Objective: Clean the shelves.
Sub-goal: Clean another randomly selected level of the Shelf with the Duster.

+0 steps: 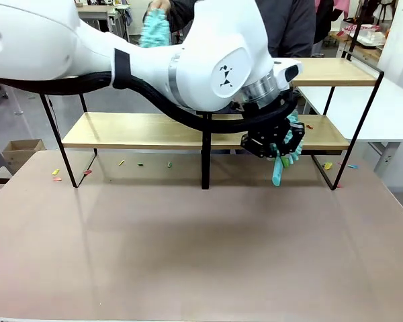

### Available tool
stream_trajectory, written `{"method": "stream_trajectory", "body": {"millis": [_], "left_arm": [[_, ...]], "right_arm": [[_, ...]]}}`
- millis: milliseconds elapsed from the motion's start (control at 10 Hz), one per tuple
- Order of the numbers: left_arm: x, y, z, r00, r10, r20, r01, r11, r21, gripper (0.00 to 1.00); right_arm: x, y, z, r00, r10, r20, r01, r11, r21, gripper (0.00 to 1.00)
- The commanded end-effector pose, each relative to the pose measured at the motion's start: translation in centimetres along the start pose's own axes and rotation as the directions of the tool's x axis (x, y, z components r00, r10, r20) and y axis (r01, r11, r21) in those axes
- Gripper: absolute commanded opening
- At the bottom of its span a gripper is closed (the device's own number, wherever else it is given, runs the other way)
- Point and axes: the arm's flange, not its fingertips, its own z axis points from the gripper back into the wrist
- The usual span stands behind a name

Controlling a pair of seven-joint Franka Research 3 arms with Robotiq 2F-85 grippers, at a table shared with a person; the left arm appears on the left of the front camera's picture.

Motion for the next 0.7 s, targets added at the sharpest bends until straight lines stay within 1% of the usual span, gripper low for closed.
{"method": "stream_trajectory", "body": {"millis": [0, 200, 300, 400, 500, 600], "left_arm": [[1.7, -2.0, -0.4, 0.998, -0.055, -0.014, 0.055, 0.998, -0.009, 0.12], [2.6, -4.3, -1.2, 0.997, -0.07, -0.012, 0.069, 0.996, -0.055, 0.12], [3.5, -6.1, -1.9, 0.996, -0.088, 0.001, 0.087, 0.99, -0.111, 0.12], [4.0, -8.0, -2.8, 0.992, -0.128, -0.004, 0.123, 0.964, -0.236, 0.12], [4.2, -8.9, -3.3, 0.99, -0.14, 0.005, 0.133, 0.934, -0.332, 0.12], [4.2, -8.6, -3.0, 0.991, -0.118, 0.059, 0.132, 0.929, -0.345, 0.12]], "right_arm": [[0.0, -0.1, 0.1, 1.0, -0.001, 0.001, 0.001, 1.0, -0.003, 1.0], [0.0, -0.1, 0.1, 1.0, -0.001, 0.001, 0.001, 1.0, -0.003, 1.0], [0.0, -0.1, 0.1, 1.0, -0.001, 0.001, 0.001, 1.0, -0.003, 1.0], [0.0, -0.1, 0.1, 1.0, -0.001, 0.001, 0.001, 1.0, -0.003, 1.0], [0.0, -0.1, 0.1, 1.0, -0.001, 0.001, 0.001, 1.0, -0.003, 1.0], [0.0, -0.1, 0.1, 1.0, -0.001, 0.001, 0.001, 1.0, -0.003, 1.0]]}}
